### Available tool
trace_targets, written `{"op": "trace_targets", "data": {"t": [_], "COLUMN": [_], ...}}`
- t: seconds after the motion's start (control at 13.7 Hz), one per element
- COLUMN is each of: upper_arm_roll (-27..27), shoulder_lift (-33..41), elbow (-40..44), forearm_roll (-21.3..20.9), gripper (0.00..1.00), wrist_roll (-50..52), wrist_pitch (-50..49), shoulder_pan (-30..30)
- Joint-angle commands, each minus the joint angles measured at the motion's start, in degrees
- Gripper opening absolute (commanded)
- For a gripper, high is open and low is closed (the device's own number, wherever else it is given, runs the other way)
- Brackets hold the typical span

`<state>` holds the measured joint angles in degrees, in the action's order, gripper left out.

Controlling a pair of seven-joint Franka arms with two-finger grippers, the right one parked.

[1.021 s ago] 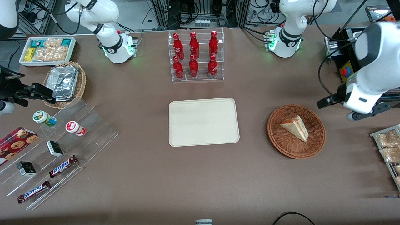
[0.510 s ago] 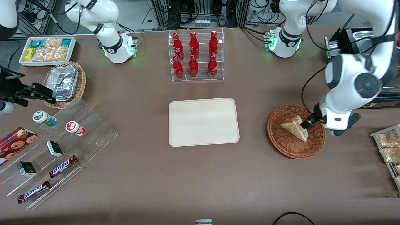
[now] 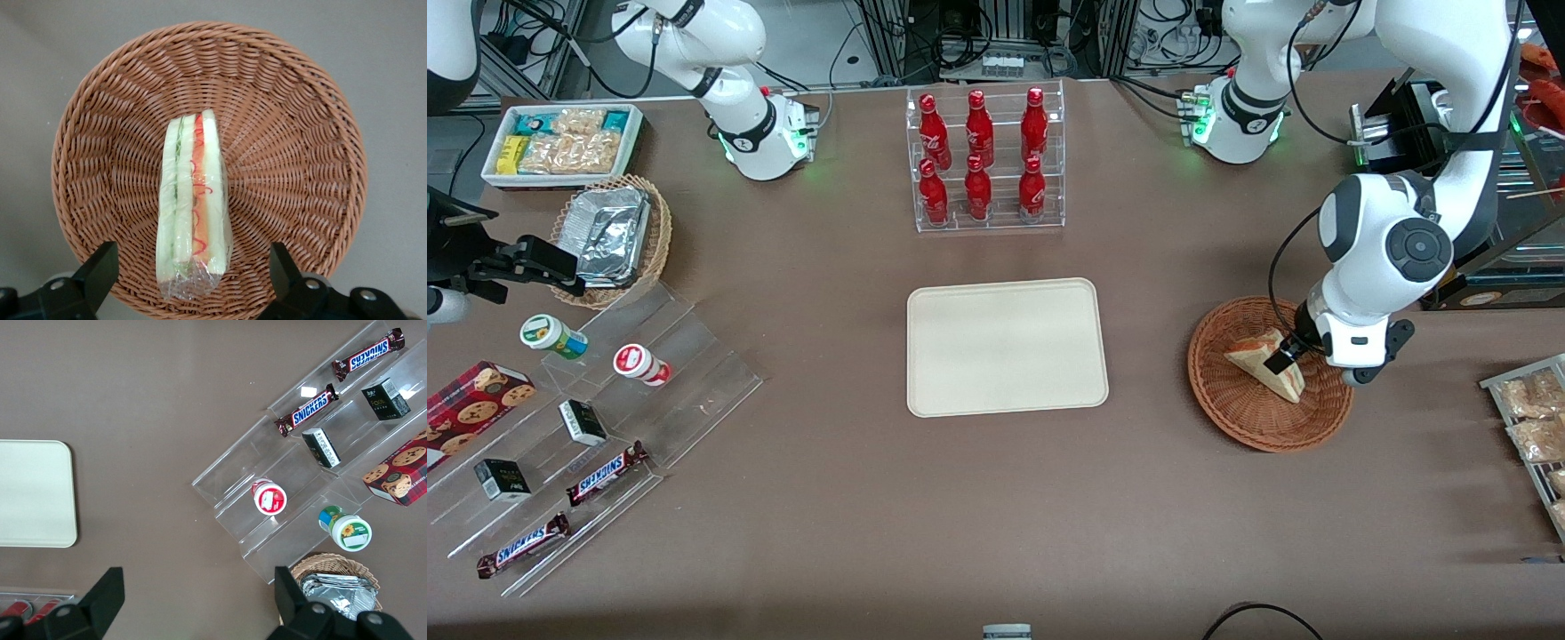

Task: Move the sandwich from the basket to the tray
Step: 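Lower the left gripper and close it on the sandwich wedge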

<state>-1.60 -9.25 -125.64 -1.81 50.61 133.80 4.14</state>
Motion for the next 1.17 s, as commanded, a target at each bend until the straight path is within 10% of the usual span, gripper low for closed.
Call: {"op": "trace_targets", "data": {"t": [0.0,0.66,0.73,0.88,1.09], "upper_arm_roll": [0.11,0.11,0.11,0.2,0.2], "shoulder_lift": [-0.5,-4.45,-4.98,-5.43,-4.21], "elbow": [-1.19,-4.53,-4.26,-4.09,-3.91], "forearm_roll": [-0.74,-0.74,-0.74,-0.74,-0.74], "gripper": [1.0,0.99,0.77,0.0,0.0], "wrist_roll": [2.3,4.85,4.94,4.85,4.24], "wrist_pitch": [2.08,9.81,10.43,10.43,8.77], "shoulder_pan": [0.35,0.88,0.87,0.79,0.87]}}
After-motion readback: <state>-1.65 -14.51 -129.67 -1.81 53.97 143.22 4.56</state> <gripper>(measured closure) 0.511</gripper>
